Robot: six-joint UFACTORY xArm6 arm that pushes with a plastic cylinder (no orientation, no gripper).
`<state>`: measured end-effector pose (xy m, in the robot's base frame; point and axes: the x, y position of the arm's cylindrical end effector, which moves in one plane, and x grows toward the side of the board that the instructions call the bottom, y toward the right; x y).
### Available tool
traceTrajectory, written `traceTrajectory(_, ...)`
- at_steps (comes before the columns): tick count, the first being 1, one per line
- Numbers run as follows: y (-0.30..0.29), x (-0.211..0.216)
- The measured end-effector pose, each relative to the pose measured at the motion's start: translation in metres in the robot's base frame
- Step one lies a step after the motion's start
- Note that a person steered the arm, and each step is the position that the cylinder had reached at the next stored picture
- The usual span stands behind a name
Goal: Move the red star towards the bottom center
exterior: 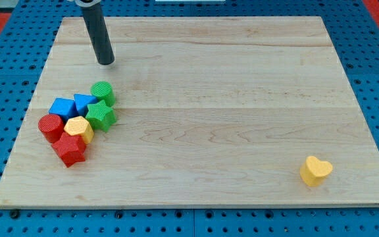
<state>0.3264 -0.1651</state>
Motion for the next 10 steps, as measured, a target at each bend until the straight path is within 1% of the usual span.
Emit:
traceTrajectory(2, 0.001, -0.001)
traceTrajectory(3, -0.049, -0.001)
traceTrajectory(4, -0.058, -0.006)
traceTrajectory(5, -0.066, 0.002)
traceTrajectory(6, -0.084, 0.073)
traceTrajectory(7, -0.119, 0.117)
traceTrajectory(8, -0.121, 0.174)
traceTrajectory(10, -0.097, 0.243)
